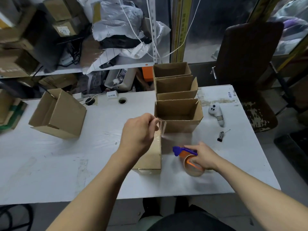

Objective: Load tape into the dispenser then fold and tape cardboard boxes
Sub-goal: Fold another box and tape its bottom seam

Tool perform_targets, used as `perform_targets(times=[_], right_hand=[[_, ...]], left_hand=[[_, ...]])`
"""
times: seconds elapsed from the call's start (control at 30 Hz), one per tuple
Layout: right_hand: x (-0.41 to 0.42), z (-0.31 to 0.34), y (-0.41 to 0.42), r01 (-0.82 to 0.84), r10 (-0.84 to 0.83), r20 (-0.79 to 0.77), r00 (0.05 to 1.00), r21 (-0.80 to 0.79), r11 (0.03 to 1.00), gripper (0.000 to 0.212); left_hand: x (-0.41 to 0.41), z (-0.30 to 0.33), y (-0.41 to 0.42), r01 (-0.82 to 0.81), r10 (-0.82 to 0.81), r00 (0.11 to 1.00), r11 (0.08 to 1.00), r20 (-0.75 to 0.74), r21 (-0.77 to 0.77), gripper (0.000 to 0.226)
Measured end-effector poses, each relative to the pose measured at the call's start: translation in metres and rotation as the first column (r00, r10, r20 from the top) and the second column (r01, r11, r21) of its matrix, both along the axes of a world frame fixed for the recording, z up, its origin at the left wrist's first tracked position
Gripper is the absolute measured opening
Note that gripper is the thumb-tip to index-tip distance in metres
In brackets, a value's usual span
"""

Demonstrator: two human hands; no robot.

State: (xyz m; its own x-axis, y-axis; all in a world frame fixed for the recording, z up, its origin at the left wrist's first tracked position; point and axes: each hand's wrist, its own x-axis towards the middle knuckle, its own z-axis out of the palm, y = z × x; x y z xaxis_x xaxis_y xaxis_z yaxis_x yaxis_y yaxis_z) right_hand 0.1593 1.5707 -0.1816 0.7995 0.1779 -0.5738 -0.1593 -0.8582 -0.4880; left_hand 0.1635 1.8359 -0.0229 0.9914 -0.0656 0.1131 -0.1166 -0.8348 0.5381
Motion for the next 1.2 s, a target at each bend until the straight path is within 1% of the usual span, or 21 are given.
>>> perform_targets(times=[0.03, 0.17, 0.23, 0.27, 0.3, 0.33, 0.37, 0.4, 0.43, 0.5, 0.53, 0.6, 0.67, 0.77, 0.83, 0.93, 1.0, 1.03, 1.07, 1.13, 1.2], right_hand=[[-0.003, -0.01, 0.001, 0.011, -0.01, -0.02, 1.0, 0.036, 0.999, 0.061], [-0.008, -0.044, 0.0, 0.027, -0.026, 0.022, 0.999, -0.051, 0.998, 0.051], [-0.008, -0.035, 0.008, 0.017, -0.009, 0.073, 0.997, -0.108, 0.994, 0.051], [-0.006, -0.022, 0.014, 0.015, -0.004, 0.133, 0.991, -0.087, 0.996, 0.058], [-0.004, -0.004, 0.021, 0.017, -0.02, 0.204, 0.979, 0.015, 1.0, 0.065], [-0.002, 0.019, 0.029, 0.004, -0.056, 0.26, 0.964, 0.198, 0.98, 0.069], [-0.001, 0.047, 0.039, -0.03, -0.091, 0.274, 0.957, 0.407, 0.913, 0.073], [-0.002, 0.075, 0.05, -0.061, -0.098, 0.236, 0.967, 0.585, 0.809, 0.079], [-0.002, 0.097, 0.06, -0.069, -0.069, 0.163, 0.984, 0.712, 0.699, 0.084], [-0.001, 0.123, 0.072, 0.002, 0.012, -0.009, 1.0, 0.858, 0.513, 0.084], [0.0, 0.126, 0.075, 0.058, 0.029, -0.08, 0.996, 0.889, 0.454, 0.077], [0.002, 0.122, 0.079, 0.163, -0.015, -0.172, 0.985, 0.893, 0.42, 0.056], [0.003, 0.113, 0.081, 0.236, -0.076, -0.225, 0.971, 0.886, 0.399, 0.042], [0.004, 0.102, 0.078, 0.319, -0.067, -0.315, 0.947, 0.894, 0.315, 0.034], [0.004, 0.096, 0.076, 0.333, -0.04, -0.338, 0.94, 0.887, 0.321, 0.028], [0.006, 0.095, 0.072, 0.373, -0.032, -0.385, 0.922, 0.868, 0.328, 0.023], [0.008, 0.099, 0.069, 0.371, -0.068, -0.375, 0.925, 0.847, 0.38, 0.026], [0.008, 0.099, 0.069, 0.372, -0.095, -0.366, 0.926, 0.835, 0.406, 0.023], [0.008, 0.099, 0.07, 0.376, -0.132, -0.355, 0.925, 0.823, 0.426, 0.019], [0.007, 0.092, 0.074, 0.398, -0.233, -0.324, 0.917, 0.789, 0.469, 0.013], [0.002, 0.08, 0.081, 0.428, -0.336, -0.284, 0.898, 0.738, 0.522, 0.014]], left_hand=[[-0.001, 0.002, 0.0, -0.014, 0.013, 1.0, 1.0, -0.02, -0.028, 0.024], [-0.005, 0.005, 0.005, 0.002, -0.005, 0.997, 1.0, -0.083, -0.03, 0.023], [-0.009, 0.005, 0.007, 0.067, -0.067, 0.993, 0.998, -0.094, 0.002, 0.022], [-0.01, 0.006, 0.008, 0.108, -0.105, 0.989, 0.994, -0.104, 0.022, 0.022], [-0.011, 0.008, 0.009, 0.148, -0.143, 0.983, 0.988, -0.116, 0.034, 0.021], [-0.011, 0.01, 0.01, 0.186, -0.18, 0.975, 0.982, -0.13, 0.032, 0.021], [-0.012, 0.012, 0.011, 0.219, -0.216, 0.966, 0.976, -0.141, 0.006, 0.021], [-0.013, 0.014, 0.011, 0.24, -0.244, 0.957, 0.97, -0.155, -0.044, 0.021], [-0.013, 0.016, 0.012, 0.244, -0.264, 0.948, 0.962, -0.176, -0.126, 0.021], [-0.013, 0.018, 0.013, 0.19, -0.28, 0.93, 0.92, -0.237, -0.343, 0.021], [-0.013, 0.017, 0.013, 0.143, -0.283, 0.923, 0.882, -0.26, -0.45, 0.021], [-0.014, 0.011, 0.015, 0.044, -0.262, 0.923, 0.801, -0.283, -0.597, 0.021], [-0.015, 0.001, 0.019, -0.062, -0.218, 0.922, 0.733, -0.319, -0.678, 0.023], [-0.019, -0.014, 0.022, -0.238, -0.179, 0.891, 0.598, -0.417, -0.765, 0.026], [-0.022, -0.022, 0.023, -0.296, -0.171, 0.872, 0.564, -0.459, -0.771, 0.023], [-0.026, -0.031, 0.021, -0.338, -0.107, 0.862, 0.605, -0.495, -0.721, 0.024], [-0.028, -0.034, 0.018, -0.374, -0.034, 0.863, 0.626, -0.504, -0.684, 0.023], [-0.028, -0.036, 0.017, -0.392, 0.01, 0.863, 0.642, -0.505, -0.658, 0.023], [-0.029, -0.038, 0.015, -0.402, 0.061, 0.866, 0.676, -0.497, -0.617, 0.022], [-0.031, -0.047, 0.01, -0.386, 0.175, 0.886, 0.792, -0.43, -0.473, 0.021], [-0.036, -0.061, 0.005, -0.327, 0.255, 0.927, 0.91, -0.275, -0.257, 0.022]])
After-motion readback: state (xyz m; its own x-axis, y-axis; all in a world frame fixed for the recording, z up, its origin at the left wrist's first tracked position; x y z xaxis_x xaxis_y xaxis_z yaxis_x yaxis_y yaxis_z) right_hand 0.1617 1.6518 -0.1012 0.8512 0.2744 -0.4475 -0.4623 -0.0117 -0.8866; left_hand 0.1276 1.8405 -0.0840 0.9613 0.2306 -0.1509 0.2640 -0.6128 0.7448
